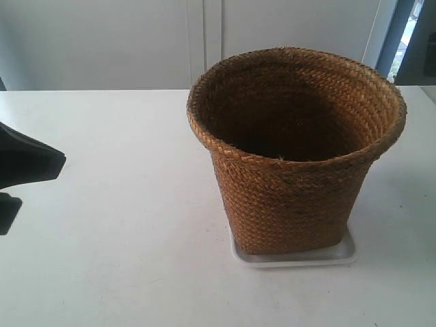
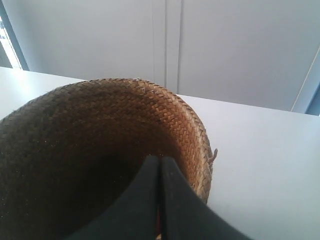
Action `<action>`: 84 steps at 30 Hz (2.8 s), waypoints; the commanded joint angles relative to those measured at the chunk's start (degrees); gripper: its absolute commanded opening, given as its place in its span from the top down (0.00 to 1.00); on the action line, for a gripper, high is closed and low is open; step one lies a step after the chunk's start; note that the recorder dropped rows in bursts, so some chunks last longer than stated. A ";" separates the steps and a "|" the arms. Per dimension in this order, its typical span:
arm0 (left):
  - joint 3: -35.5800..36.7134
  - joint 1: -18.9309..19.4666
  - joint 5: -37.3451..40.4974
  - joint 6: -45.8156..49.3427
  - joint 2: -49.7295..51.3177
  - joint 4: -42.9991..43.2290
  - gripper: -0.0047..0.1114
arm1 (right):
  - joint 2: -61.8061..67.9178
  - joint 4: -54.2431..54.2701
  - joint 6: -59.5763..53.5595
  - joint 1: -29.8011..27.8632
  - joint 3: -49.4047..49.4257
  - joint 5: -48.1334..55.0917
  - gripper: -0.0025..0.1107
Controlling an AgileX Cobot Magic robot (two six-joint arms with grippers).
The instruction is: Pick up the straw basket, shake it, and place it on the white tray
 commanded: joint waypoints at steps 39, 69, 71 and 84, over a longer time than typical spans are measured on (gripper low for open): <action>20.09 21.40 -16.32 2.37 -18.73 -2.55 0.96 | -0.36 -0.06 -0.37 -0.64 0.24 0.07 0.98; 50.50 32.45 -34.43 2.53 -49.04 0.70 0.96 | -0.36 -0.06 -0.37 -0.64 0.24 0.07 0.98; 50.50 32.45 -34.94 2.74 -49.04 0.70 0.96 | -0.36 -0.06 -0.37 -0.64 0.24 0.07 0.98; 50.50 32.45 -28.62 7.25 -49.04 0.70 0.96 | -0.36 -0.06 -0.37 -0.64 0.24 -0.03 0.98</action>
